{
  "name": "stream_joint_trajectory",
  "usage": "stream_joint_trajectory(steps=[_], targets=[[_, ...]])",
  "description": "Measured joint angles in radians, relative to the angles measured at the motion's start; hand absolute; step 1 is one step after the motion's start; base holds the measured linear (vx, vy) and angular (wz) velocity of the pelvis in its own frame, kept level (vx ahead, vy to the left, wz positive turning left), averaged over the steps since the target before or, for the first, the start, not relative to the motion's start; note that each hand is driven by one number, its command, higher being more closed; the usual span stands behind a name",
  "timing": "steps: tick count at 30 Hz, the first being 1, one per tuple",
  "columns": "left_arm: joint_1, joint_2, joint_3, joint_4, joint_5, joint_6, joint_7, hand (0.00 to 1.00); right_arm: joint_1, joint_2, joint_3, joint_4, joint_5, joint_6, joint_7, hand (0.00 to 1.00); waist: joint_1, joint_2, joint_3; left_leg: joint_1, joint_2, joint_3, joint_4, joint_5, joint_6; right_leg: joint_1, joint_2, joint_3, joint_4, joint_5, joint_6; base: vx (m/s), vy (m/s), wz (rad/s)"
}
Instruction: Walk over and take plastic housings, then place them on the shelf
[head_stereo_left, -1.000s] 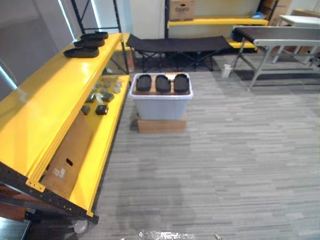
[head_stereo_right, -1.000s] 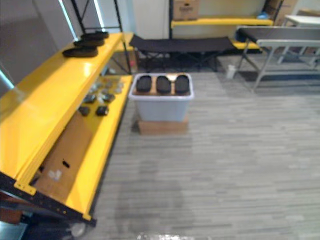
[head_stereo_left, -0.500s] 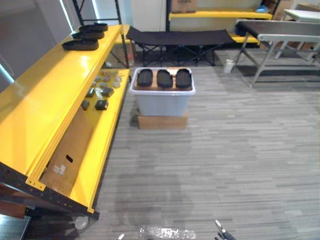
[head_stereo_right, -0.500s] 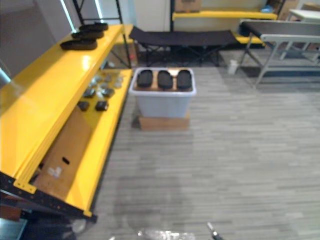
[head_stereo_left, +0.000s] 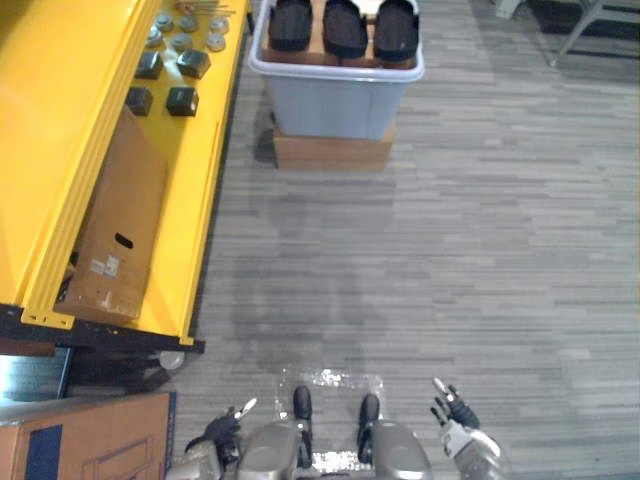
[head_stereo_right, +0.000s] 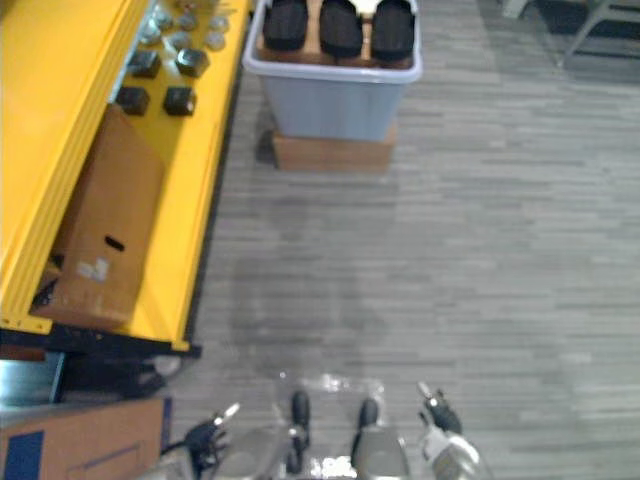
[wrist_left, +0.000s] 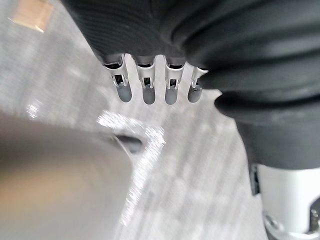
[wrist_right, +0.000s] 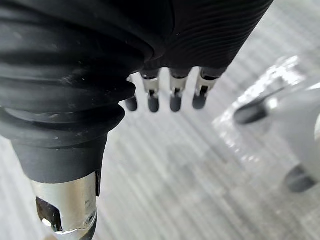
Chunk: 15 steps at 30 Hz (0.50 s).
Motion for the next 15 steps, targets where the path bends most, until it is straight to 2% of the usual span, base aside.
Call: stream_joint_trajectory(steps=[3, 8, 10, 12, 15], targets=[[0.0, -0.002, -0.004, 0.002, -0.029, -0.02, 0.002, 0.0, 0.008, -0.001, 0.015, 0.0, -0.004, -0.002, 0.008, 0.0, 0.001, 0.002, 0.001, -0.01, 0.003, -0.002, 0.054, -0.032, -0.003, -0.001, -0.004, 0.0, 0.039, -0.031, 0.001, 0.03, -0.009, 0.03], [0.0, -0.004, -0.008, 0.005, -0.035, -0.036, 0.003, 0.0, 0.018, -0.002, 0.02, 0.0, -0.024, 0.013, 0.044, 0.0, 0.001, 0.005, 0.003, -0.007, 0.006, -0.011, 0.084, -0.047, -0.01, 0.005, -0.006, -0.005, 0.069, -0.055, -0.005, 0.01, -0.014, 0.03], [0.0, -0.003, -0.012, 0.018, -0.035, -0.054, 0.005, 0.0, 0.029, -0.005, 0.032, 0.012, -0.023, 0.073, 0.087, 0.0, 0.001, 0.007, 0.004, 0.009, 0.006, -0.019, 0.084, -0.047, -0.01, 0.027, -0.006, -0.015, 0.064, -0.055, -0.005, -0.01, -0.014, 0.1], [0.0, -0.002, -0.025, 0.028, -0.035, -0.065, 0.016, 0.0, 0.048, -0.001, 0.045, 0.034, -0.023, 0.102, 0.11, 0.0, 0.001, 0.007, 0.003, 0.031, 0.005, -0.033, 0.085, -0.047, -0.01, 0.063, -0.006, -0.033, 0.054, -0.055, -0.005, -0.01, -0.007, 0.19], [0.01, -0.001, -0.029, 0.031, -0.036, -0.086, 0.026, 0.0, 0.054, 0.0, 0.061, 0.06, -0.023, 0.113, 0.131, 0.0, 0.007, 0.007, 0.003, 0.054, 0.004, -0.036, 0.085, -0.049, -0.009, 0.092, -0.006, -0.036, 0.043, -0.054, -0.004, -0.04, 0.011, 0.05]])
